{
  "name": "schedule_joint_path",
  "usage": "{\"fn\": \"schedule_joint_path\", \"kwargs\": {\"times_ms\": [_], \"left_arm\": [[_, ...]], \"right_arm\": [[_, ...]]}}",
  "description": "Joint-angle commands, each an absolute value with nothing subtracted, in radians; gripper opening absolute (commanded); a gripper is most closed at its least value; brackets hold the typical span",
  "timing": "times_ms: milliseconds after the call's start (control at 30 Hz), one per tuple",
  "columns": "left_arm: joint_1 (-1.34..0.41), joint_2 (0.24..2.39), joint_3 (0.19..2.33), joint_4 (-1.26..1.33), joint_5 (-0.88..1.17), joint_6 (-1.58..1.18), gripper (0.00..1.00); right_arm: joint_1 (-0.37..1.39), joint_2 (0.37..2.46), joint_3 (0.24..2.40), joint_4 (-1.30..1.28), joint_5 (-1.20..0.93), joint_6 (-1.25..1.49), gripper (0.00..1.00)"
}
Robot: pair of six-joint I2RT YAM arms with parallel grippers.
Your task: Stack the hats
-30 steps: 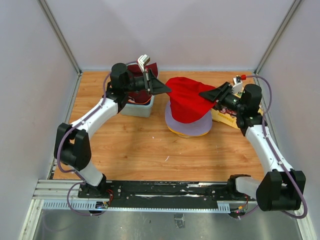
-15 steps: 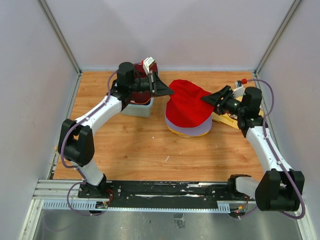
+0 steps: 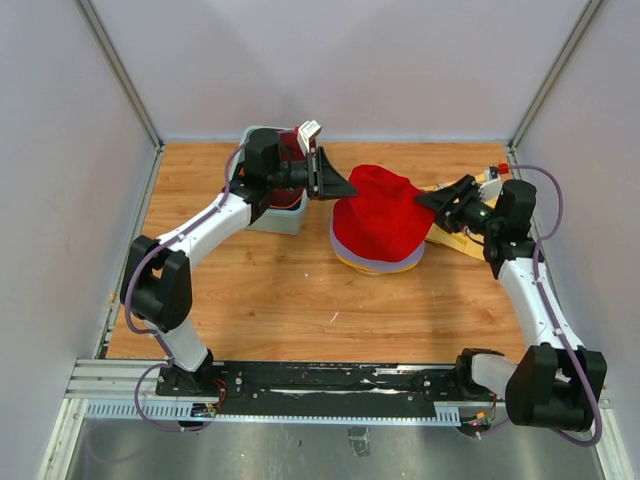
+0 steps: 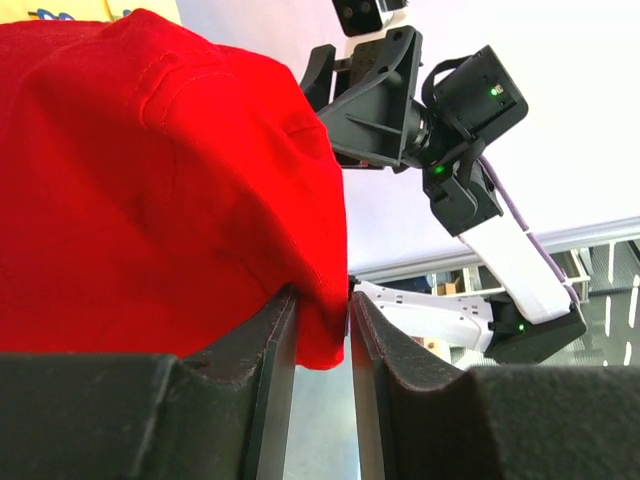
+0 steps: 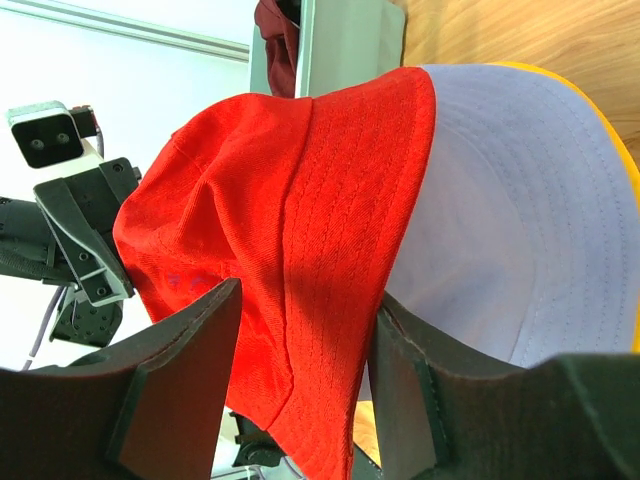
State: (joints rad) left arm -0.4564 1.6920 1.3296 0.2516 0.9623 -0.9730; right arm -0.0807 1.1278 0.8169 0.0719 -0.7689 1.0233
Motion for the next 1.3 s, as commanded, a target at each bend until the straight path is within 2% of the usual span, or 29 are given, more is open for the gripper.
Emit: {"fn": "schedule_joint_path", "kwargs": {"times_ms": [0, 67, 233, 400, 567, 867, 1267], "left_arm": [[-0.475, 1.705, 1.363, 0.248, 0.966, -0.955, 0.33], [-0.477, 1.705, 1.366, 0.237, 0.965, -0.948, 0.37], [-0.476, 1.688, 1.385, 0.163, 0.928, -0.892, 0.49], [-0.452, 1.642, 1.39, 0.013, 0.768, -0.81, 0.64], [-0.38, 1.553, 1.229, 0.047, 0.617, -0.888, 0.73], [-0.359, 1.553, 0.999, 0.294, 0.625, -1.036, 0.74], [-0.392, 1.641, 0.96, 0.422, 0.613, -1.102, 0.74]], "right_arm": [[-0.105, 1.097, 0.789, 0.067, -0.792, 1.004, 0.52], [-0.11, 1.094, 0.778, 0.067, -0.789, 1.005, 0.5], [-0.109, 1.102, 0.763, 0.081, -0.778, 1.012, 0.33], [-0.11, 1.104, 0.758, 0.08, -0.757, 1.014, 0.29], [-0.111, 1.112, 0.756, 0.083, -0.748, 1.011, 0.28], [-0.11, 1.141, 0.717, 0.12, -0.735, 1.009, 0.24], [-0.11, 1.164, 0.69, 0.158, -0.729, 1.012, 0.23]]}}
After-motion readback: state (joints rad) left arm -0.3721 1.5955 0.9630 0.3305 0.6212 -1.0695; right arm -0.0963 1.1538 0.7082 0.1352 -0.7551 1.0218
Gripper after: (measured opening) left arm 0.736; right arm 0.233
